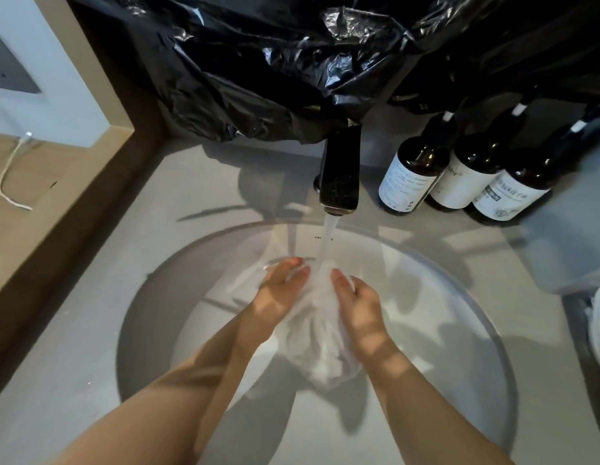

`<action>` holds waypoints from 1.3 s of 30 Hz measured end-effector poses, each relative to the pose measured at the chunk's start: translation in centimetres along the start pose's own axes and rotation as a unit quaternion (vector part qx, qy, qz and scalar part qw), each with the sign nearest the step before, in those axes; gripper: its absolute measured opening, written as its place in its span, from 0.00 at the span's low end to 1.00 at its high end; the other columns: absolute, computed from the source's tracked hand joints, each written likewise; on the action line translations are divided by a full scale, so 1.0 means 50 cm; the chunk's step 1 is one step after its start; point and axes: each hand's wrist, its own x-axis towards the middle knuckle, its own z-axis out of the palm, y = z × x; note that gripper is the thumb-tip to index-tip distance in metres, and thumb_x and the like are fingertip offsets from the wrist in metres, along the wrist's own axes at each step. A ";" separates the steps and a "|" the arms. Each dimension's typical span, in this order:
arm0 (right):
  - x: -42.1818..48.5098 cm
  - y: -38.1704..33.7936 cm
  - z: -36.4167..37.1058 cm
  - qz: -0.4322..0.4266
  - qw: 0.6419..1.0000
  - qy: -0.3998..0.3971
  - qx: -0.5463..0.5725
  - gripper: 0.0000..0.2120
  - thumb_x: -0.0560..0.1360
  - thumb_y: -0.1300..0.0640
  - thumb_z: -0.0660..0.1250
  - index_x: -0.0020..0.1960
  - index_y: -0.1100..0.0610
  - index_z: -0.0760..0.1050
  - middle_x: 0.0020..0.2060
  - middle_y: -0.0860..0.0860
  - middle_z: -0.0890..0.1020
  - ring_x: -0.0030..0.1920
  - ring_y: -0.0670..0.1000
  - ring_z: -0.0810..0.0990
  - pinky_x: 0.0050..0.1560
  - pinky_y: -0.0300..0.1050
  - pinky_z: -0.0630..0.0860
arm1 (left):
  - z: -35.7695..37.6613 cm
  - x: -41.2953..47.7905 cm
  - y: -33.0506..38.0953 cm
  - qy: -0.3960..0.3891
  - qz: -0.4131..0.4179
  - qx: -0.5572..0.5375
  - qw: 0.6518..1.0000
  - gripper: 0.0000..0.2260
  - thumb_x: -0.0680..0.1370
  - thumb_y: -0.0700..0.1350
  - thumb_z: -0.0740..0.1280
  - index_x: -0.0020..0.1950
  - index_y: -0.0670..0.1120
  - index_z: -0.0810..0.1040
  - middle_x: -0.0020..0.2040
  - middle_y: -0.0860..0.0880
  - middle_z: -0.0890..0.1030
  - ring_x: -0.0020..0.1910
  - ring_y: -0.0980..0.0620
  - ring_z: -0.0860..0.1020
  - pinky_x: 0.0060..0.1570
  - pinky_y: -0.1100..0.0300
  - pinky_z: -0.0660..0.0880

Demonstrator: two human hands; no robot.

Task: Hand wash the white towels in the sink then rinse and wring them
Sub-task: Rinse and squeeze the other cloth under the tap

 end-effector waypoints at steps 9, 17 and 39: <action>-0.032 -0.082 -0.037 -0.004 0.997 -0.011 0.082 0.11 0.80 0.51 0.61 0.47 0.54 0.79 0.42 0.51 0.83 0.43 0.52 0.81 0.47 0.43 0.75 | 0.041 -0.029 0.081 -0.040 -0.071 -0.104 0.991 0.25 0.78 0.64 0.56 0.57 0.47 0.80 0.52 0.44 0.83 0.51 0.46 0.81 0.55 0.52 0.77; -0.034 -0.087 -0.030 -0.065 0.992 0.084 0.072 0.21 0.78 0.49 0.64 0.38 0.67 0.69 0.32 0.55 0.71 0.35 0.52 0.69 0.39 0.44 0.68 | -0.013 -0.041 0.128 -0.008 -0.043 -0.143 0.989 0.21 0.74 0.59 0.66 0.55 0.43 0.80 0.51 0.41 0.83 0.49 0.42 0.82 0.57 0.45 0.77; -0.009 -0.055 0.031 0.006 0.994 0.090 -0.067 0.22 0.70 0.41 0.70 0.59 0.49 0.71 0.57 0.52 0.73 0.54 0.57 0.76 0.60 0.50 0.73 | -0.053 -0.107 0.113 -0.157 -0.033 -0.231 0.960 0.09 0.81 0.46 0.59 0.47 0.45 0.76 0.46 0.47 0.82 0.41 0.53 0.80 0.44 0.59 0.77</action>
